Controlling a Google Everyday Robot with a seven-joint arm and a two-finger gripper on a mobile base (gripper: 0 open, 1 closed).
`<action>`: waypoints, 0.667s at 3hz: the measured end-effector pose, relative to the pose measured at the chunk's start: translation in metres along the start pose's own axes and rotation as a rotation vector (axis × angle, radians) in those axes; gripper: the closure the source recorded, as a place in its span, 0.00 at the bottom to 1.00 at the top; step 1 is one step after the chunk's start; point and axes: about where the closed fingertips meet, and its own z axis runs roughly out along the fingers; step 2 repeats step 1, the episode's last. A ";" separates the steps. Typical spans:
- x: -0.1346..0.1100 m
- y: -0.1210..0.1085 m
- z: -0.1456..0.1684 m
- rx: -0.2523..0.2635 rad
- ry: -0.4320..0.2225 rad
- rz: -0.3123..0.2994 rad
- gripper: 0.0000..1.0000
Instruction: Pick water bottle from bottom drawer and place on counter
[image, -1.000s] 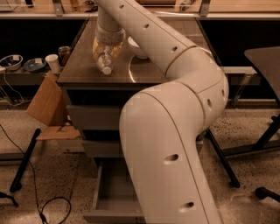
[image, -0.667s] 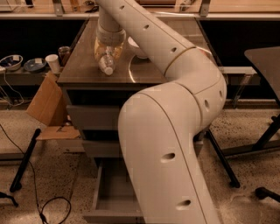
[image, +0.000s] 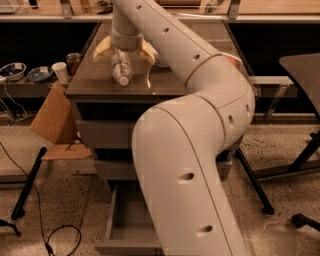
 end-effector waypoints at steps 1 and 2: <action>0.000 0.000 0.000 0.000 0.000 0.000 0.00; 0.000 0.000 0.000 0.000 0.000 0.000 0.00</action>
Offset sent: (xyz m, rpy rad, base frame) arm 0.0000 0.0000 0.0000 0.0000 0.0000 0.0000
